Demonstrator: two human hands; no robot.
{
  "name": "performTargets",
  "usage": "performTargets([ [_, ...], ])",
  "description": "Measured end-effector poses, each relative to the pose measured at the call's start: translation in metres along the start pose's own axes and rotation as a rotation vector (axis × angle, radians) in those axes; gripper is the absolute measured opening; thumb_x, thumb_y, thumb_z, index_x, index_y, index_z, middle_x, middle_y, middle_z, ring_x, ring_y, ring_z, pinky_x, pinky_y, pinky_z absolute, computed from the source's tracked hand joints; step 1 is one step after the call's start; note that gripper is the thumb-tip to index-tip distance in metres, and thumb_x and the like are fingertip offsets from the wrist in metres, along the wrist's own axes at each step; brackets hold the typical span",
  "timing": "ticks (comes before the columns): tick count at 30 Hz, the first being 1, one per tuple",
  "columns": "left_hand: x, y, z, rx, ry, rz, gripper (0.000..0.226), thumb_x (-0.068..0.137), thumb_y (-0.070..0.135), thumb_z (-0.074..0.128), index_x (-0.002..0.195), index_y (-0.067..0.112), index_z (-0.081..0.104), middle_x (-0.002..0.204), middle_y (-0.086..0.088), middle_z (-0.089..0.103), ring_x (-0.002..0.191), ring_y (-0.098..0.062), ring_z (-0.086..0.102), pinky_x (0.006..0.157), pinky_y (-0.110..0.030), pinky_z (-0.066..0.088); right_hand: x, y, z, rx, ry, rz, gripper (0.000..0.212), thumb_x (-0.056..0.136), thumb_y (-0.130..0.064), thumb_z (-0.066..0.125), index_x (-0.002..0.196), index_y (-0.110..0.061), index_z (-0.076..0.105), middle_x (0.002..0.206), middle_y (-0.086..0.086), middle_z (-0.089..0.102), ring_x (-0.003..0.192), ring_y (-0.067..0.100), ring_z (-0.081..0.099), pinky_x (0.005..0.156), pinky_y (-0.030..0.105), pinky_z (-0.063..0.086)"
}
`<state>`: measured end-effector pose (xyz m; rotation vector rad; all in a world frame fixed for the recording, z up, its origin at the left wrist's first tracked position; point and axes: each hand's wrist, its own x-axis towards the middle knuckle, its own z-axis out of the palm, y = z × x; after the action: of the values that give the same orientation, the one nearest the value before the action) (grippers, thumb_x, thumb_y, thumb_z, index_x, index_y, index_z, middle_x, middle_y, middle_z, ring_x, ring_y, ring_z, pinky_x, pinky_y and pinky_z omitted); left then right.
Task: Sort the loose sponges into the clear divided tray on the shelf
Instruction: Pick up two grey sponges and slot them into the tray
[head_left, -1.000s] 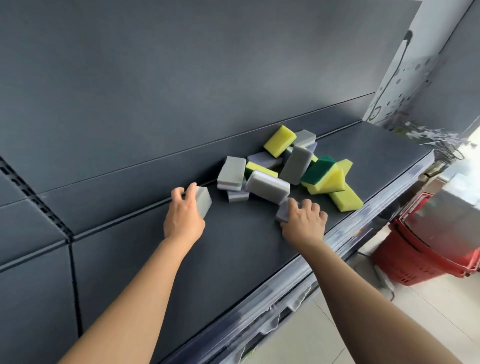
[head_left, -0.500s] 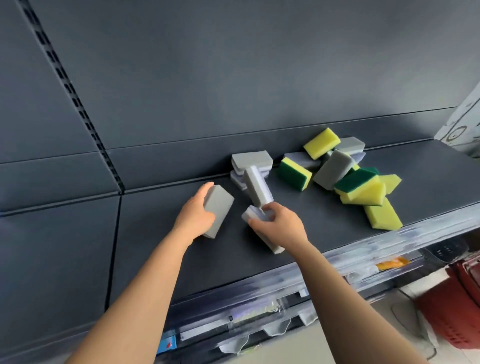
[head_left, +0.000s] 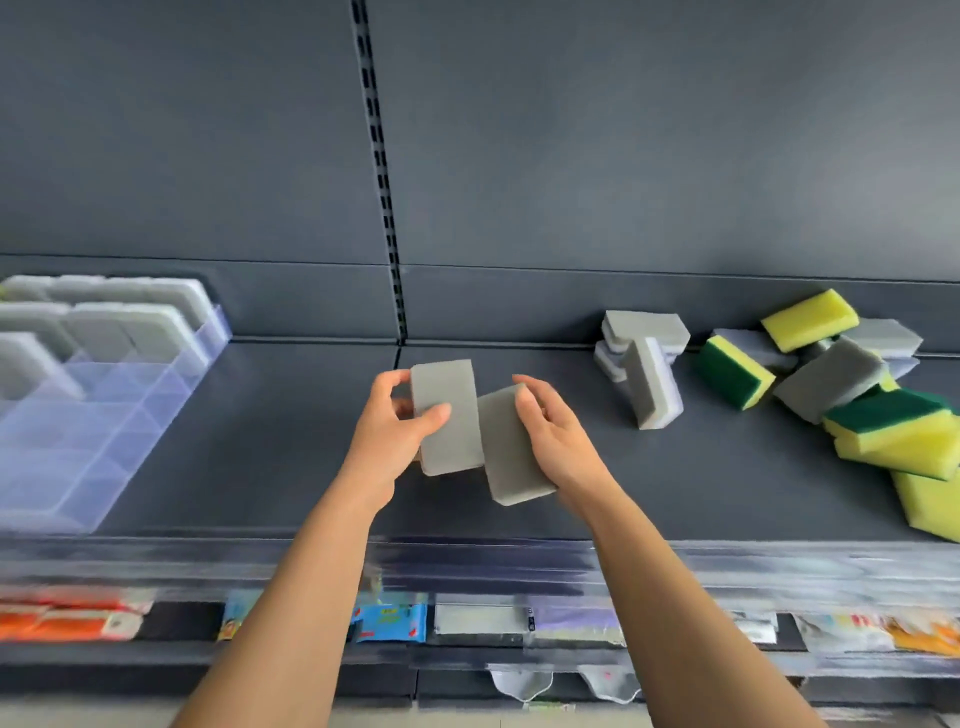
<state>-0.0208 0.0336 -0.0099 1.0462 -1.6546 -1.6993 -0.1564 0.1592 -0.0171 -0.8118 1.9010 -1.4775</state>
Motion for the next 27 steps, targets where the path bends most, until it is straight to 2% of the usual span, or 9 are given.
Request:
performTargets([
  [2,-0.005,-0.001,-0.024,-0.035,0.056,0.022,0.031,0.086,0.017,0.066,0.106,0.030,0.048,0.105,-0.002,0.064,0.096,-0.019,0.063,0.073,-0.039,0.055,-0.001,-0.008,0.023,-0.020,-0.012,-0.028,0.024,0.094,-0.048,0.042,0.115,-0.042,0.052,0.106,-0.019,0.057,0.094,0.001,0.054,0.075,0.023,0.042],
  [5,-0.013,-0.004,-0.067,-0.030,0.136,0.047,0.027,0.085,0.018,0.067,0.102,0.029,0.050,0.101,0.001,0.066,0.094,-0.017,0.063,0.077,-0.038,0.052,-0.001,-0.018,0.061,-0.043,-0.018,-0.078,0.018,0.090,-0.047,0.052,0.107,-0.042,0.056,0.097,-0.017,0.062,0.086,0.004,0.058,0.067,0.022,0.041],
  [10,-0.024,-0.008,-0.142,0.000,0.208,0.069,0.026,0.082,0.020,0.069,0.099,0.030,0.052,0.099,0.003,0.067,0.091,-0.013,0.063,0.072,-0.032,0.049,-0.007,-0.033,0.131,-0.015,-0.007,-0.148,0.020,0.082,-0.038,0.068,0.101,-0.036,0.062,0.085,-0.008,0.063,0.077,0.010,0.056,0.070,0.024,0.044],
  [14,-0.028,-0.008,-0.202,0.030,0.263,0.076,0.029,0.081,0.019,0.071,0.101,0.029,0.053,0.103,0.005,0.065,0.095,-0.015,0.062,0.080,-0.040,0.053,-0.014,-0.048,0.189,0.003,-0.003,-0.189,0.023,0.080,-0.033,0.071,0.102,-0.031,0.064,0.079,-0.012,0.061,0.073,0.006,0.055,0.068,0.021,0.042],
  [19,-0.030,-0.006,-0.268,0.063,0.301,0.112,0.030,0.080,0.019,0.071,0.092,0.037,0.052,0.106,0.003,0.064,0.094,-0.016,0.061,0.078,-0.042,0.054,-0.019,-0.066,0.254,-0.014,-0.003,-0.233,0.025,0.080,-0.030,0.072,0.104,-0.028,0.063,0.082,-0.010,0.063,0.074,0.006,0.056,0.070,0.021,0.045],
  [22,-0.028,-0.003,-0.300,0.113,0.304,0.152,0.034,0.081,0.019,0.070,0.097,0.041,0.050,0.108,0.006,0.063,0.092,-0.012,0.060,0.072,-0.036,0.052,-0.019,-0.076,0.284,-0.040,-0.002,-0.250,0.028,0.079,-0.028,0.073,0.105,-0.027,0.063,0.084,-0.008,0.065,0.076,0.009,0.058,0.071,0.024,0.048],
  [27,-0.020,0.007,-0.339,0.221,0.303,0.220,0.040,0.081,0.018,0.069,0.090,0.054,0.051,0.100,0.018,0.059,0.090,-0.010,0.060,0.079,-0.044,0.054,-0.008,-0.091,0.319,-0.113,0.022,-0.296,0.028,0.075,-0.026,0.077,0.099,-0.032,0.063,0.080,-0.014,0.063,0.073,0.006,0.058,0.069,0.021,0.048],
])
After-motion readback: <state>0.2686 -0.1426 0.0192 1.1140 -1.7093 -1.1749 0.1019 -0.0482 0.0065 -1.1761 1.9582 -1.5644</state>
